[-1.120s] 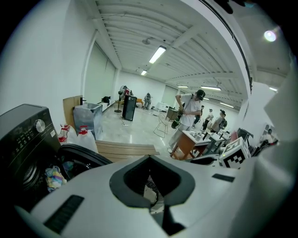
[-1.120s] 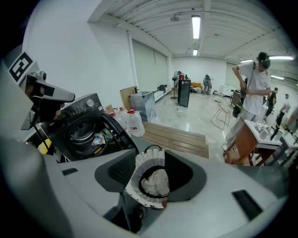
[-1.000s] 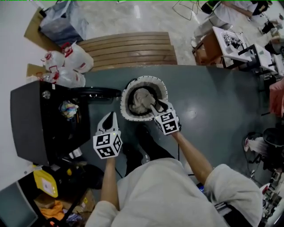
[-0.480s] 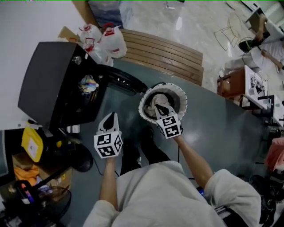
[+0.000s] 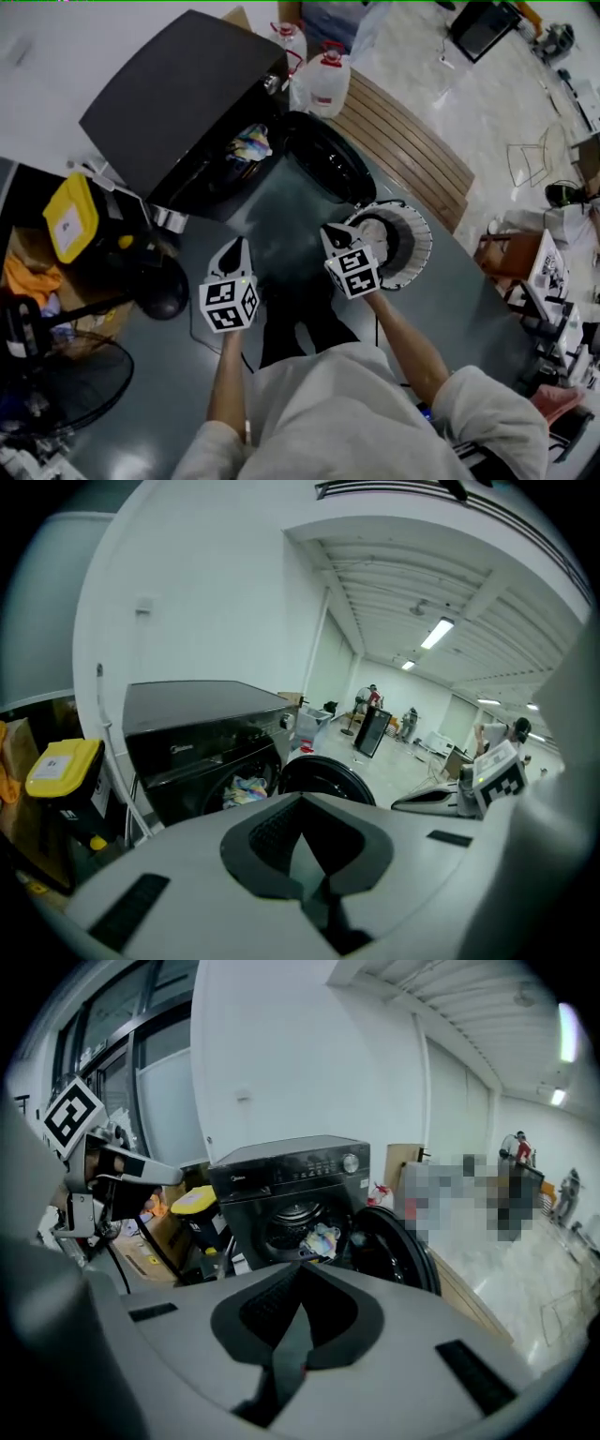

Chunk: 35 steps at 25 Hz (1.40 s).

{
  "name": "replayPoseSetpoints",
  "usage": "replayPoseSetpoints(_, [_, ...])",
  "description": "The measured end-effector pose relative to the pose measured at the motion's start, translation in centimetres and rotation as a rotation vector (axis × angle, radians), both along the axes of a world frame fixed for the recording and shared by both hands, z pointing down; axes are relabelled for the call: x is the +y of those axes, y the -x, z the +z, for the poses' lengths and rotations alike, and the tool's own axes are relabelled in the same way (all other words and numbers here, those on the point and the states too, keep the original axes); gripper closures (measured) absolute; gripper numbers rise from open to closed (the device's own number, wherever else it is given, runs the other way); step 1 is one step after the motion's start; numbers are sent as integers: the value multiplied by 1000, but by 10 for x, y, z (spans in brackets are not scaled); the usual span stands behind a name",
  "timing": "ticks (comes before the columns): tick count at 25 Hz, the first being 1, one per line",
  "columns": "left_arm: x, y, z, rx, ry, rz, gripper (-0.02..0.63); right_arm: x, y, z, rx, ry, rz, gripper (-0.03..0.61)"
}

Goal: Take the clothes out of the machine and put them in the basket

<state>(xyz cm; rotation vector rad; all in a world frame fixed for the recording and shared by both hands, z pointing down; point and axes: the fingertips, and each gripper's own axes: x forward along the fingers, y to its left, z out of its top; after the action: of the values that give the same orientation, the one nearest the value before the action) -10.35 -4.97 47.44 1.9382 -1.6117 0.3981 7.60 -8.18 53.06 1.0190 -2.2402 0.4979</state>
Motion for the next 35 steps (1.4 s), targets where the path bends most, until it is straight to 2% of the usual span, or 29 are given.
replayPoseSetpoints(7, [9, 84, 29, 11, -7, -73, 595, -12, 98, 5, 12, -35, -65, 554])
replayPoseSetpoints(16, [-8, 131, 68, 9, -14, -90, 595, -43, 160, 32, 15, -57, -103, 554])
replayPoseSetpoints(20, [-26, 140, 88, -6, -15, -116, 595, -69, 170, 55, 4, -64, -125, 554])
replayPoseSetpoints(24, [-32, 145, 118, -5, -7, -186, 595, -89, 170, 90, -29, -51, -108, 554])
replayPoseSetpoints(30, [-63, 128, 185, -15, 22, -217, 595, -133, 158, 151, -44, -51, -119, 554])
replayPoseSetpoints(35, [-80, 114, 242, -4, 14, -229, 595, -155, 146, 210, -37, -76, -127, 554])
